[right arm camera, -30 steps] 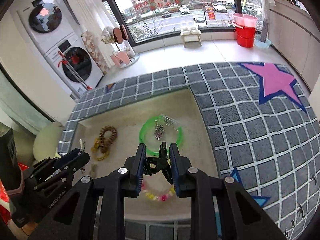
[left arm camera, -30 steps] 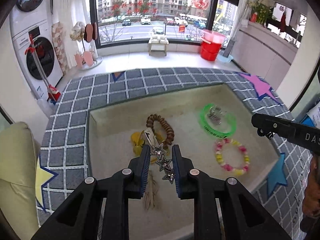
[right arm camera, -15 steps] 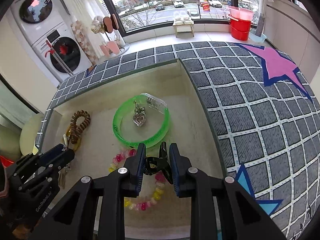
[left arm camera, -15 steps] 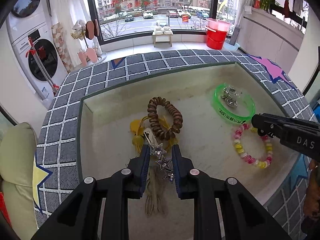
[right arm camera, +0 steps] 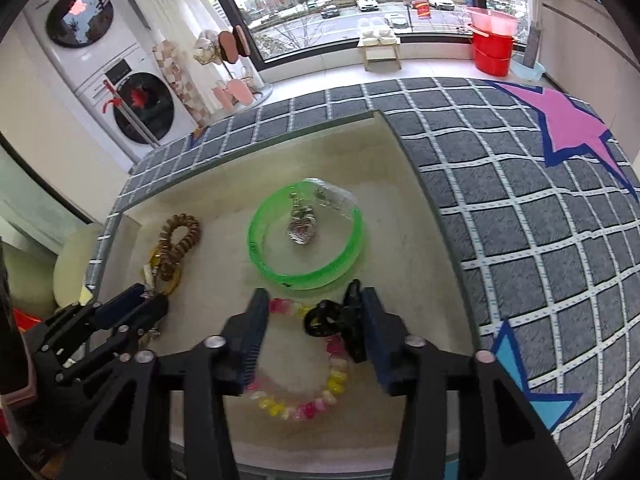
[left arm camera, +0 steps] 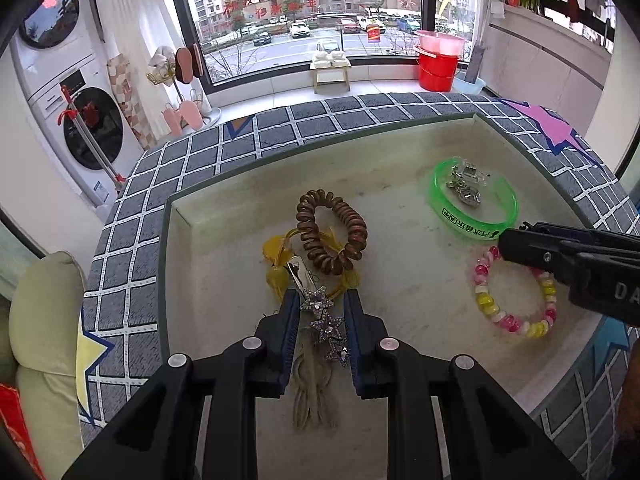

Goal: Organize jewelry
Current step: 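Open both tools to release the hair clips in the tray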

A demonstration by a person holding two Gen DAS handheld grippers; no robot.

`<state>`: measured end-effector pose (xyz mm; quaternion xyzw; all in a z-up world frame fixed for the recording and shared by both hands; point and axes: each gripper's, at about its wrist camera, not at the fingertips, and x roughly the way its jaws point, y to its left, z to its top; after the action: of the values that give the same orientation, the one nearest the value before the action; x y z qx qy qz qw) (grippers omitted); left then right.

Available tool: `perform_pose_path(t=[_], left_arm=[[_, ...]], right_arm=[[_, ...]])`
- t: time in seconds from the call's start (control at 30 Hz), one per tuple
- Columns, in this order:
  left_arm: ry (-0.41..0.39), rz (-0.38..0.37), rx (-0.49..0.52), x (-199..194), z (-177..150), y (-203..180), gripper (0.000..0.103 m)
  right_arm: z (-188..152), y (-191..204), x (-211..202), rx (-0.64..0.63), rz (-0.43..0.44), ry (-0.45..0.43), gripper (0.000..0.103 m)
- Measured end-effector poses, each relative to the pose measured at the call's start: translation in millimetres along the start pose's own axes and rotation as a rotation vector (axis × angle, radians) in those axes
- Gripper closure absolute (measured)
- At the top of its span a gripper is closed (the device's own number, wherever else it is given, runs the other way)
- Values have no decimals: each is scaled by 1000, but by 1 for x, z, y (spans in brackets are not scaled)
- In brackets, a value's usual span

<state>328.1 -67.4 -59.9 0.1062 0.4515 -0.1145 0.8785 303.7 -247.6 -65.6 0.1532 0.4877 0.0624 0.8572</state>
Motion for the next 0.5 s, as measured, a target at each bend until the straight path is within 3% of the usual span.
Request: perform_pose_path(t=[0.13,0.5], left_arm=[[-14,6,-10,-5,0,2,66],[-56,12,-48,-17,3,11,66]], right_arm=[[1,6,-11,1,20,-36,23],[4,-8,-51,61,52,-103,21]])
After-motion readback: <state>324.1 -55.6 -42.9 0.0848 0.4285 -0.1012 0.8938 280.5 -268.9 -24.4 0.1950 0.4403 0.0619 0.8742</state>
